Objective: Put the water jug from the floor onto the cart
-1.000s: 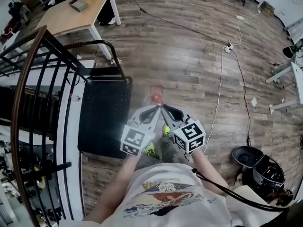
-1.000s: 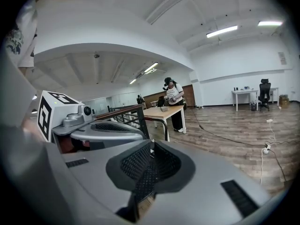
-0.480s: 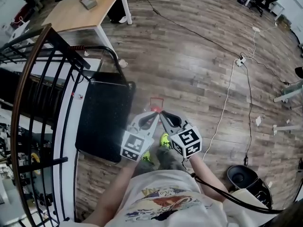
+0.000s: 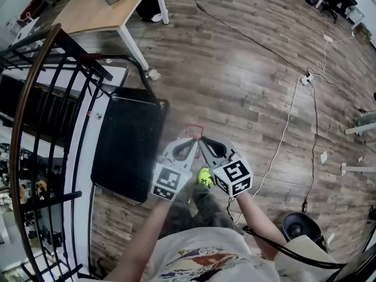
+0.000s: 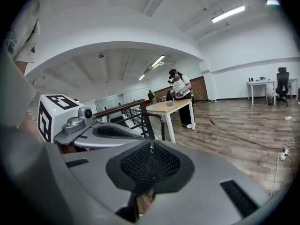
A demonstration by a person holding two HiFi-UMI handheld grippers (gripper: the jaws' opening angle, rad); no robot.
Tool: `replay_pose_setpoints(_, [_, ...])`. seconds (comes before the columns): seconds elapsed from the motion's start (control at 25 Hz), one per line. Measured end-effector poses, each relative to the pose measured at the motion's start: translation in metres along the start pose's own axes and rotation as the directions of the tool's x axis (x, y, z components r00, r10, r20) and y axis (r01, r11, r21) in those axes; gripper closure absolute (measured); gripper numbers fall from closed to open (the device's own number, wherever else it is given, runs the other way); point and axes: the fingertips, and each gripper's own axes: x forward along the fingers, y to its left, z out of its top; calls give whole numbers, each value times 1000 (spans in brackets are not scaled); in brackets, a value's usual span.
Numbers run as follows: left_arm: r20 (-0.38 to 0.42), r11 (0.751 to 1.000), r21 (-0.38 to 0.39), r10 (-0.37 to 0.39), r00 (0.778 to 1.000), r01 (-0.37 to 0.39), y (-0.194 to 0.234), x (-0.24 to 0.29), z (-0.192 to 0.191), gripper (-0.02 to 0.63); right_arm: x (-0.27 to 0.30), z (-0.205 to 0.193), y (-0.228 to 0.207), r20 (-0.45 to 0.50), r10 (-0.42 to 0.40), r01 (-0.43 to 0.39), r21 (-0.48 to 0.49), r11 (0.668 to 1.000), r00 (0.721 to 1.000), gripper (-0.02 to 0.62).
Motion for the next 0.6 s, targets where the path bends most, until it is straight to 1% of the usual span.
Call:
replay_pose_setpoints(0.24, [6, 1000, 0, -10, 1000, 10, 17, 23, -26, 592, 25, -24, -17, 2, -39, 38, 28, 999, 999, 571])
replay_pose_setpoints(0.44, [44, 1000, 5, -9, 999, 9, 34, 43, -47, 592, 48, -45, -33, 5, -67, 66, 52, 996, 998, 571])
replay_pose_setpoints(0.6, [25, 999, 1, -45, 999, 45, 46, 62, -66, 592, 66, -62, -48, -8, -97, 98, 52, 994, 995, 569])
